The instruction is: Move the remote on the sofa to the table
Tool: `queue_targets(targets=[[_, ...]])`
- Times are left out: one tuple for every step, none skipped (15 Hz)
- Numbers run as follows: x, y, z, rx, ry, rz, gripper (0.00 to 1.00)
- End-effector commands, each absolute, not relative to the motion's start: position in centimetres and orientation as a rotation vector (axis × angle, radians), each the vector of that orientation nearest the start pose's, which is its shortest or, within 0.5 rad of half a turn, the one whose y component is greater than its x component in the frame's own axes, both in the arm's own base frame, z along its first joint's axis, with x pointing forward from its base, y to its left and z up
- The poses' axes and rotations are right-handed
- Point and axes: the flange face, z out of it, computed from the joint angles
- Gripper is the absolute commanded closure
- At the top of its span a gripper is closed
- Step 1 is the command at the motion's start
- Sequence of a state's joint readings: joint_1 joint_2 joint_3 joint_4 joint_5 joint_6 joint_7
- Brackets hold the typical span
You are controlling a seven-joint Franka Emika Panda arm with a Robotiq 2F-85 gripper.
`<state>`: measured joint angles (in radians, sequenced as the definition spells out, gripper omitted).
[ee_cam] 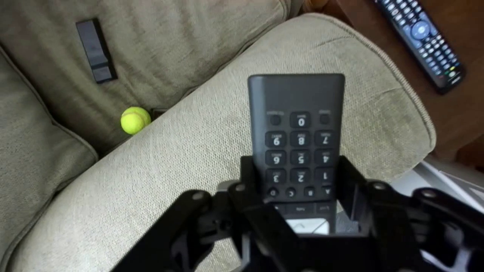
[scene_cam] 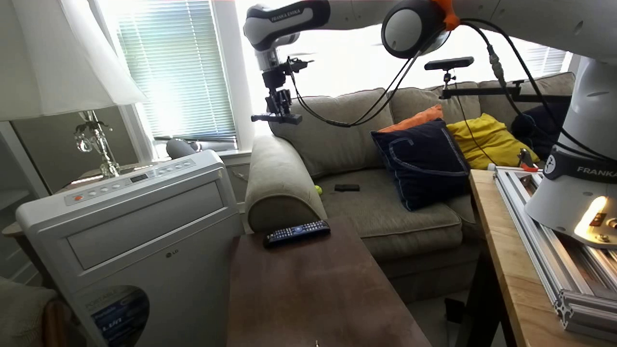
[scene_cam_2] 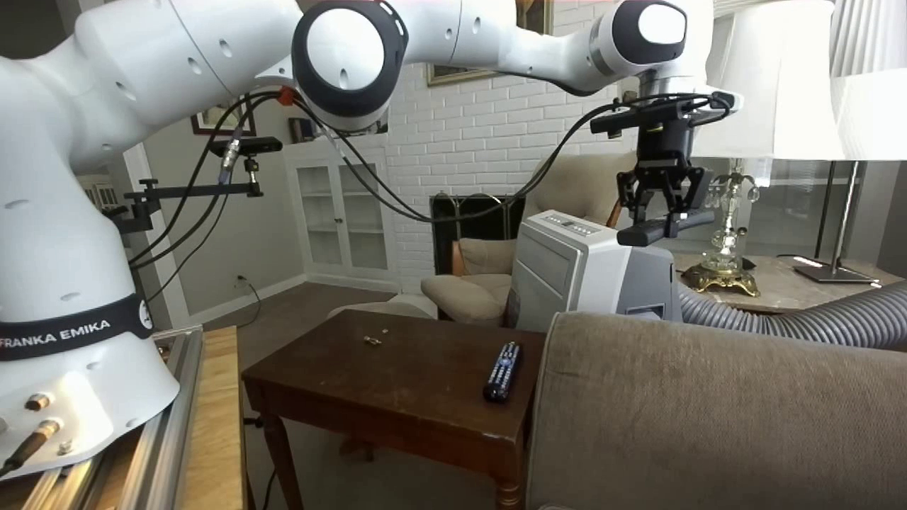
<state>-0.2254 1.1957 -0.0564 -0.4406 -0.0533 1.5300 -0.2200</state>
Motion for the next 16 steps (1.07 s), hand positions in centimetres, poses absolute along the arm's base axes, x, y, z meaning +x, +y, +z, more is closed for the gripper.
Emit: queue_targets(targets=[[74.9, -18.9, 34.5, -3.179, 0.062, 0.338, 0.72], [74.7, -18.6, 35.1, -3.171, 0.072, 0.349, 0.72], [75.4, -19.1, 33.4, -3.190, 0.044, 0.302, 0.72], [75.4, -19.0, 33.8, -3.190, 0.042, 0.302, 0.47], [75.4, -18.9, 33.8, -3.190, 0.042, 0.301, 0.47], [75.4, -19.0, 33.5, -3.190, 0.042, 0.305, 0.47], [75.4, -19.0, 33.3, -3.189, 0.042, 0.309, 0.47], [75.4, -19.0, 33.1, -3.188, 0.042, 0.312, 0.47], [75.4, -19.0, 33.0, -3.188, 0.042, 0.314, 0.47], [75.4, -19.0, 33.0, -3.188, 0.042, 0.314, 0.72], [75.6, -18.5, 33.1, -3.195, -0.026, 0.309, 0.72], [75.7, -18.0, 33.1, -3.195, -0.079, 0.319, 0.72], [75.8, -17.3, 33.0, -3.192, -0.156, 0.328, 0.72], [75.9, -16.6, 33.0, -3.181, -0.241, 0.339, 0.72], [76.0, -16.0, 33.1, -3.173, -0.324, 0.339, 0.72], [76.0, -15.2, 33.2, -3.145, -0.418, 0.350, 0.72]])
